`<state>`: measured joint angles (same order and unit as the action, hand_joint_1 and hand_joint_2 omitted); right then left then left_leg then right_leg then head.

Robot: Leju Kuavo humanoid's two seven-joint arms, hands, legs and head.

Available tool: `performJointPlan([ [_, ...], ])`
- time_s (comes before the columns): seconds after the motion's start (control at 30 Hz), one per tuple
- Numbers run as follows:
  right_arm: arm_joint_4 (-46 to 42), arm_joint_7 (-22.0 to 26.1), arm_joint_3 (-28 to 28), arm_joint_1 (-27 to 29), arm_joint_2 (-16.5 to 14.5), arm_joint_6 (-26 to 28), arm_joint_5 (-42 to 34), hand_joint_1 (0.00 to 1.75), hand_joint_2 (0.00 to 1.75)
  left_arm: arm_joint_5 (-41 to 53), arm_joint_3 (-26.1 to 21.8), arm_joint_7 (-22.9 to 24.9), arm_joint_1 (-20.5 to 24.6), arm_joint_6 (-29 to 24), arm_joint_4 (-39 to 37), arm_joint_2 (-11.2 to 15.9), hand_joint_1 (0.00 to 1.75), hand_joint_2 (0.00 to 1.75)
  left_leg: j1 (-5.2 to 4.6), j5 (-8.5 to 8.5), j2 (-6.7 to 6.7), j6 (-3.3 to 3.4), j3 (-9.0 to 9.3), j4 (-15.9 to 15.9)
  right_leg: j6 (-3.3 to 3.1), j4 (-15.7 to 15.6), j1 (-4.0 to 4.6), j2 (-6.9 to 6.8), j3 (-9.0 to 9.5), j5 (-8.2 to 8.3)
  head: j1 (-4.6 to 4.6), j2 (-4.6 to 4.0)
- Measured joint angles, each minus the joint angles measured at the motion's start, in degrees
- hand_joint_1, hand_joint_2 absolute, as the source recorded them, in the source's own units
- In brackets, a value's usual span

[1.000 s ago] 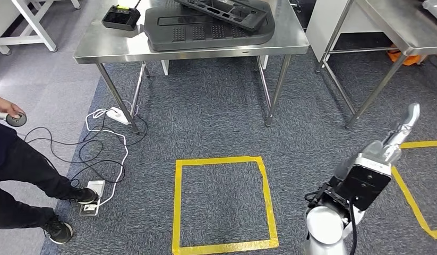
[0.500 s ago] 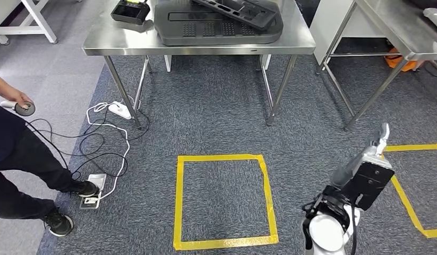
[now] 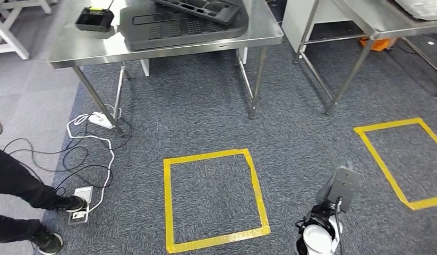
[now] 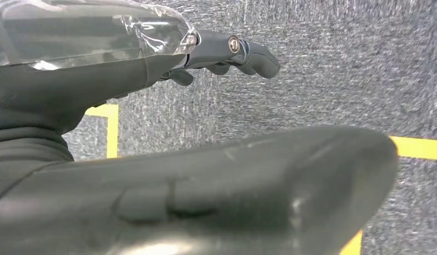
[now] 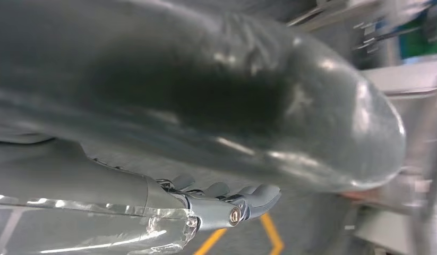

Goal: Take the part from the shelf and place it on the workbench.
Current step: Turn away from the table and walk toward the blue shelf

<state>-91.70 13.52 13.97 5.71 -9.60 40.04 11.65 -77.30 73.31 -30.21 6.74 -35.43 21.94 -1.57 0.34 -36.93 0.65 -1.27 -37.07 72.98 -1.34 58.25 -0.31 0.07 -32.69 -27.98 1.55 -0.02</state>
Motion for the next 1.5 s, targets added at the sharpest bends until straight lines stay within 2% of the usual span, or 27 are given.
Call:
performJointPlan([
  [0.03,1.99,-0.28,0.30,-0.02,0.01,0.00,-0.68,0.00,0.00,0.00,0.00,0.10,-0.07,0.00,0.00,0.00,0.00,0.00,-0.01,-0.20,-0.11,0.07,-0.57,1.58,-0.04,0.03,0.03,0.58,-0.09,0.08,-0.16,0.00],
  [0.07,4.12,-0.58,0.64,-0.05,0.02,0.00,-1.54,0.00,0.00,0.00,0.00,0.19,-0.10,0.00,0.00,0.00,0.00,0.00,-0.02,0.72,-0.19,0.24,-0.13,0.95,-0.03,0.08,0.05,1.18,-0.12,0.13,-0.29,0.00],
  [0.1,6.29,-0.76,0.95,-0.06,0.03,0.00,-2.60,0.00,0.00,0.02,0.00,0.27,-0.09,0.00,0.00,0.00,0.00,0.00,-0.02,2.56,-0.47,0.49,1.31,-1.82,0.01,0.16,0.06,1.81,-0.11,0.17,-0.40,0.00],
  [0.17,10.23,-0.35,1.38,-0.14,0.05,0.00,-5.02,0.00,0.00,0.08,-0.01,0.38,-0.05,0.00,0.00,0.01,0.00,0.00,0.05,6.07,-2.82,1.04,4.92,-9.72,0.24,0.44,0.07,2.97,-0.27,0.24,-0.55,0.00],
  [0.23,13.94,0.51,1.57,-0.46,0.09,0.00,-7.33,0.00,0.00,0.24,-0.01,0.51,-0.06,-0.01,0.00,0.02,0.00,0.00,0.08,7.23,-4.89,1.23,6.63,-14.10,0.81,0.67,-0.07,4.09,-0.79,0.49,-0.63,0.00],
  [0.27,15.74,0.90,1.66,-0.57,0.11,0.00,-8.32,0.00,0.00,0.33,-0.01,0.61,-0.06,-0.02,0.00,0.02,0.00,0.00,0.02,7.18,-5.01,1.22,6.70,-14.41,1.19,0.65,-0.17,4.64,-1.04,0.69,-0.66,0.00],
  [0.33,18.86,1.51,1.89,-0.54,0.33,0.02,-9.63,0.00,0.00,0.49,-0.01,0.74,-0.01,-0.06,0.00,-0.02,0.00,0.00,0.16,7.53,-3.80,1.60,6.82,-14.94,1.88,0.65,-0.24,5.20,-1.29,0.84,-0.72,0.00],
  [0.4,21.58,1.92,2.06,-0.73,0.63,0.04,-10.14,0.00,0.00,0.58,-0.01,0.80,0.07,-0.14,0.00,-0.05,0.00,0.00,0.46,8.01,-2.32,2.20,6.92,-15.60,2.52,3.15,-0.11,3.34,-2.41,-1.02,-0.13,0.00],
  [0.47,23.81,2.08,2.08,-1.10,0.85,0.04,-10.20,0.00,0.00,0.64,-0.01,0.82,0.02,-0.18,0.00,-0.06,0.00,0.00,0.39,8.17,-0.69,2.45,6.77,-15.73,3.20,9.93,-0.28,1.03,-5.43,-4.85,0.76,0.00],
  [0.53,25.58,2.13,2.08,-1.23,1.04,0.04,-10.04,0.00,0.00,0.67,-0.01,0.90,-0.08,-0.20,0.00,-0.05,0.00,0.00,0.32,8.15,0.90,2.47,6.59,-15.61,3.72,15.80,-0.57,0.46,-7.90,-6.94,1.20,0.00],
  [0.57,26.38,2.13,2.08,-1.23,1.17,0.03,-9.94,0.00,0.00,0.69,-0.01,0.93,-0.08,-0.21,0.00,-0.04,0.00,0.00,0.33,8.11,1.62,2.46,6.56,-15.55,3.87,15.93,-0.72,0.31,-7.72,-6.41,1.36,0.00],
  [0.6,27.08,2.13,2.08,-1.25,1.33,0.03,-9.87,0.00,0.00,0.71,-0.01,0.95,-0.04,-0.22,0.00,-0.05,0.00,0.00,0.37,8.05,2.26,2.39,6.58,-15.50,3.96,13.64,-0.85,0.03,-6.37,-4.90,1.55,0.00],
  [0.67,28.08,2.12,2.08,-1.43,1.63,0.03,-10.14,0.00,0.00,0.73,-0.01,0.96,0.06,-0.23,0.00,-0.07,0.00,0.00,0.32,7.82,3.31,2.03,6.71,-15.35,3.88,5.59,-0.81,-1.74,-2.01,-1.51,2.08,0.00],
  [0.73,28.60,2.19,2.08,-1.67,1.81,0.03,-10.84,0.00,0.00,0.74,-0.01,0.98,0.16,-0.25,0.00,-0.07,0.00,0.00,0.08,7.60,4.02,1.45,6.82,-15.14,3.25,0.67,-0.46,-2.99,0.31,-0.20,2.21,0.00],
  [0.8,28.98,2.39,2.08,-1.70,1.95,0.03,-11.15,0.00,0.00,0.75,-0.01,1.03,0.24,-0.28,0.01,-0.08,0.00,0.00,-0.04,7.55,4.66,0.84,6.98,-15.12,2.42,0.18,-0.18,-2.43,0.23,-0.20,1.79,0.00],
  [0.87,29.24,2.61,2.09,-1.70,2.10,0.05,-10.98,0.00,0.00,0.75,-0.01,1.09,0.28,-0.28,0.02,-0.08,0.00,0.00,0.20,6.72,4.08,0.17,6.92,-14.32,1.65,-0.07,-0.31,-1.69,0.16,0.09,1.46,0.00],
  [0.93,29.38,2.75,2.13,-1.89,2.20,0.07,-10.83,0.00,0.00,0.75,-0.01,1.12,0.20,-0.28,0.02,-0.07,0.00,0.00,0.39,3.62,1.88,-0.29,5.20,-9.76,0.98,-0.32,-0.51,-0.98,0.06,0.44,0.88,0.00],
  [1.0,29.58,2.78,2.14,-2.04,2.21,0.07,-10.76,0.00,0.00,0.73,-0.01,1.13,0.01,-0.28,0.02,-0.07,0.00,0.00,0.35,-0.10,0.26,-0.41,1.89,-2.15,0.70,-0.28,-0.40,-0.17,-0.09,0.54,0.07,0.00],
  [1.03,29.72,2.78,2.15,-2.04,2.21,0.07,-10.78,0.00,0.00,0.72,0.00,1.14,-0.08,-0.28,0.02,-0.07,0.00,0.00,0.33,-0.88,-0.02,-0.39,0.66,0.57,0.67,-0.25,-0.34,0.30,-0.11,0.56,-0.18,0.00],
  [1.07,29.84,2.78,2.15,-2.03,2.22,0.07,-10.84,0.00,0.00,0.72,0.00,1.14,-0.13,-0.28,0.02,-0.07,0.00,0.00,0.32,-0.50,-0.14,-0.32,0.29,1.32,0.66,-0.20,-0.30,0.80,-0.11,0.56,-0.33,0.00],
  [1.1,29.94,2.77,2.15,-2.02,2.23,0.07,-10.91,0.00,0.00,0.71,0.00,1.14,-0.14,-0.28,0.02,-0.07,0.00,0.00,0.33,0.97,-0.20,-0.19,0.97,-0.24,0.68,-0.13,-0.29,1.31,-0.07,0.55,-0.43,0.00],
  [1.17,30.08,2.72,2.15,-2.04,2.25,0.07,-10.98,0.00,0.00,0.71,0.00,1.14,-0.09,-0.28,0.02,-0.07,0.00,0.00,0.42,5.03,-1.07,0.19,4.17,-7.60,0.86,0.11,-0.27,2.33,-0.04,0.48,-0.71,0.00],
  [1.23,30.15,2.65,2.16,-2.09,2.28,0.07,-10.97,0.00,0.00,0.72,0.01,1.14,-0.05,-0.26,0.02,-0.07,0.00,0.00,0.55,7.02,-2.41,0.44,6.27,-13.18,1.30,0.58,-0.17,3.20,-0.42,0.43,-0.93,0.00],
  [1.27,30.18,2.62,2.16,-2.09,2.30,0.07,-10.96,0.00,0.00,0.72,0.01,1.15,-0.07,-0.25,0.02,-0.07,0.00,0.00,0.52,7.02,-2.83,0.55,6.43,-13.98,1.59,0.71,-0.15,3.53,-0.67,0.48,-0.97,0.00],
  [1.37,30.25,2.53,2.16,-1.88,2.45,0.08,-10.90,0.00,0.00,0.70,0.00,1.21,-0.05,-0.24,0.02,-0.07,0.00,0.00,0.48,7.40,-1.93,1.42,6.39,-14.43,2.53,1.10,-0.35,3.77,-1.09,0.24,-0.83,0.00],
  [1.43,30.32,2.44,2.14,-1.88,2.55,0.09,-10.83,0.00,0.00,0.72,-0.01,1.22,0.03,-0.23,0.02,-0.08,0.00,0.00,0.64,7.73,-1.05,2.08,6.41,-14.84,3.06,4.58,-0.38,2.26,-2.55,-2.14,-0.16,0.00],
  [1.5,30.41,2.32,2.12,-1.97,2.56,0.08,-10.80,0.00,0.00,0.72,-0.01,1.22,-0.05,-0.22,0.02,-0.08,0.00,0.00,0.51,7.74,-0.11,2.29,6.30,-14.84,3.51,11.82,-0.44,0.84,-5.74,-5.83,0.77,0.00],
])
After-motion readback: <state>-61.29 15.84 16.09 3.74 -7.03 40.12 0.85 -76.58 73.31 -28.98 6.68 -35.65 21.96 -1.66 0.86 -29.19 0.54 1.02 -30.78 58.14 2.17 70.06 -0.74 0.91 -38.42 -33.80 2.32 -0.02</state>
